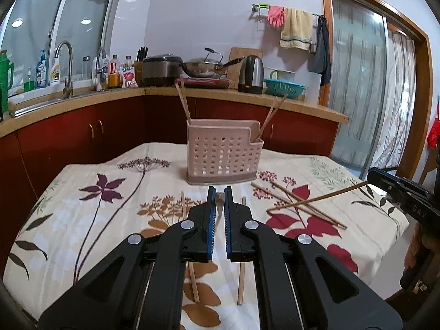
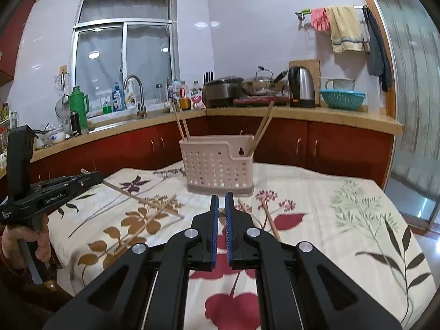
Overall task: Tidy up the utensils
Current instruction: 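Lift both held chopsticks and carry them above the pink caddy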
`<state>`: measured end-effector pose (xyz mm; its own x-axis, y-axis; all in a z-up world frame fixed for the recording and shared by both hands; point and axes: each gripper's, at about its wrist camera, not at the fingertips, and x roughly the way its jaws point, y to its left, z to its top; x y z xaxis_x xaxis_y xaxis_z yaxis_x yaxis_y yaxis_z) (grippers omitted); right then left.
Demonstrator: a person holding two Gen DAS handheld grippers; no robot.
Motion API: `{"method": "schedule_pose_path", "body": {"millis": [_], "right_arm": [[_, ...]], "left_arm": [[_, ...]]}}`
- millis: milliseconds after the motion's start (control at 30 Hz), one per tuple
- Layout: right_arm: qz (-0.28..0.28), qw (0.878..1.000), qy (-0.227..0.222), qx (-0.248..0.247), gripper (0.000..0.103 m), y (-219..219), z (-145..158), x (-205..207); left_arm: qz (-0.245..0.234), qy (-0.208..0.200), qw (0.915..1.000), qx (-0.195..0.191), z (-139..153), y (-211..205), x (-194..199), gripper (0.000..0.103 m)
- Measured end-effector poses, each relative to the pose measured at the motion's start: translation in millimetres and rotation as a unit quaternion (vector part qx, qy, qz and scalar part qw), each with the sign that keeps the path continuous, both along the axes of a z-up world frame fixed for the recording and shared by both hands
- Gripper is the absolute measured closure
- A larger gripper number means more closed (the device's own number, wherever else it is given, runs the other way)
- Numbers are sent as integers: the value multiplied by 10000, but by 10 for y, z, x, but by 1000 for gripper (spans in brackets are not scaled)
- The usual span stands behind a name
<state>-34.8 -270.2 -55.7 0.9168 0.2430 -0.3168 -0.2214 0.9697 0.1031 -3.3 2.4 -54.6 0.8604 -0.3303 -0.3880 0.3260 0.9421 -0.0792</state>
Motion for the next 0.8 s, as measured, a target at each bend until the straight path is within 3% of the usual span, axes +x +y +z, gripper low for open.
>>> {"method": "schedule_pose_path", "body": {"millis": [800], "right_arm": [[56,9993,-372,53,97,76,368,846]], "left_arm": [[-107,-302,9994,-137,391,-69,699,97]]}}
